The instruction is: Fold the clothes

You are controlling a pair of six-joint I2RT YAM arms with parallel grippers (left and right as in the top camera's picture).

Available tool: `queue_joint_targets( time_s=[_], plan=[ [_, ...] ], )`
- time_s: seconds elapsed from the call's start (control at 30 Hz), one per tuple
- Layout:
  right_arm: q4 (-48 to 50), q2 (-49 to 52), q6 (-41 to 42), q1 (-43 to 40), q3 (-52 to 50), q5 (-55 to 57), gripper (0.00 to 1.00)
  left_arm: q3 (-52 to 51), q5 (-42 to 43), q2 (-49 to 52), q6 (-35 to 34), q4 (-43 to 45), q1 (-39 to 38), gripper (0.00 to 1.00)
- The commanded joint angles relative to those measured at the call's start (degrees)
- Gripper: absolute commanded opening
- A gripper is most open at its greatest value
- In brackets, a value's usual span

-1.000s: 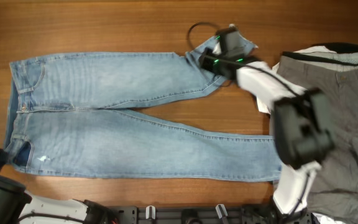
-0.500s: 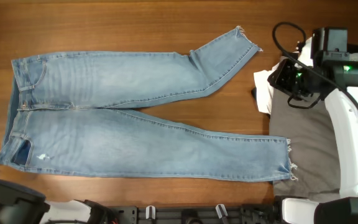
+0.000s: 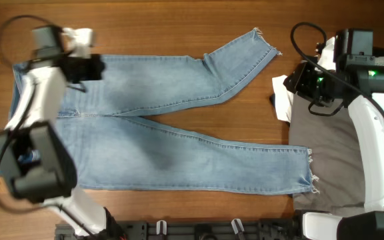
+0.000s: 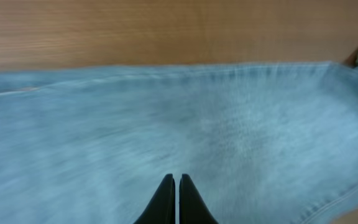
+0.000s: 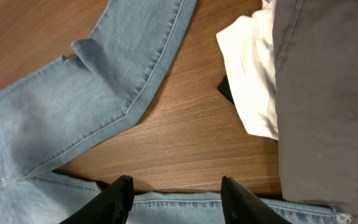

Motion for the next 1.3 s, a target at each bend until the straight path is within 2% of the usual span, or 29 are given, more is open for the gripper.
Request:
queue_joint_targets(
  time_s=[0.0, 0.1, 0.2, 0.27, 0.37, 0.43, 0.53, 0.63, 0.7, 0.87, 1.0, 1.07, 1.1, 1.13, 1.27],
  plan=[
    [0.09, 0.46, -0.94, 0.24, -0.31, -0.98, 0.51, 0.26, -4.24, 6.56, 1.51, 2.47, -1.66, 0.04],
    [0.17, 0.46, -0.94, 0.24, -0.31, -0.74, 0.53, 0.26, -4.28, 12.22, 1.44, 2.23, -0.55, 0.04],
    [0.17, 0.46, -1.01, 0.24, -0.31, -0.46, 0.53, 0.26, -9.9, 15.21, -4.11, 2.05, 2.19, 0.04],
    [0.2, 0.46, -1.16, 0.24, -0.31, -0.31, 0.53, 0.04, -16.61, 16.33, -8.68, 1.4, 5.88, 0.04],
    [-0.11, 0.46, -4.37, 0.24, -0.31, -0.31, 0.53, 0.09, -17.38, 16.72, -12.33, 0.92, 14.84, 0.05],
    [-0.85, 0.46, -6.08, 0.24, -0.31, -0.31, 0.53, 0.57, -16.02, 16.68, -17.09, 1.44, 20.87, 0.05],
    [-2.89, 0.48, -6.49, 0.24, -1.53, -0.33, 0.53, 2.03, -7.32, 16.5, -17.4, 0.7, 27.82, 0.04],
    [-4.31, 0.72, -3.52, 0.24, -6.4, -0.33, 0.53, 2.45, -4.46, 15.56, -17.44, -0.04, 30.8, 0.05],
    [-4.0, 0.72, -2.05, 0.24, -10.78, -0.42, 0.53, 2.45, -3.8, 14.49, -17.4, -0.81, 30.84, 0.11],
    [-1.29, 0.7, -0.59, 1.42, -22.43, -3.13, 0.54, 2.49, -1.11, 8.98, -17.38, -2.1, 28.11, 0.37],
    [4.28, 0.7, 6.82, 2.95, -31.08, -4.37, 0.63, 2.49, -1.14, 0.11, -16.57, -4.81, 26.21, 0.57],
    [8.96, 0.72, 8.0, 3.04, -34.69, -4.42, 0.66, 2.49, -1.05, -4.63, -17.49, -7.08, 26.1, 0.59],
    [16.17, 0.7, 8.0, 3.04, -39.06, -4.39, 0.65, 2.49, -1.07, -10.38, -20.11, -10.82, 26.1, 0.62],
    [21.33, 0.72, 7.91, 3.04, -41.42, -4.37, 0.59, 2.49, -1.09, -14.4, -20.22, -13.88, 26.1, 0.62],
    [30.88, 0.7, 7.91, 3.04, -44.65, -4.37, 0.58, 2.49, -1.11, -21.99, -20.2, -20.02, 26.1, 0.62]
  ],
)
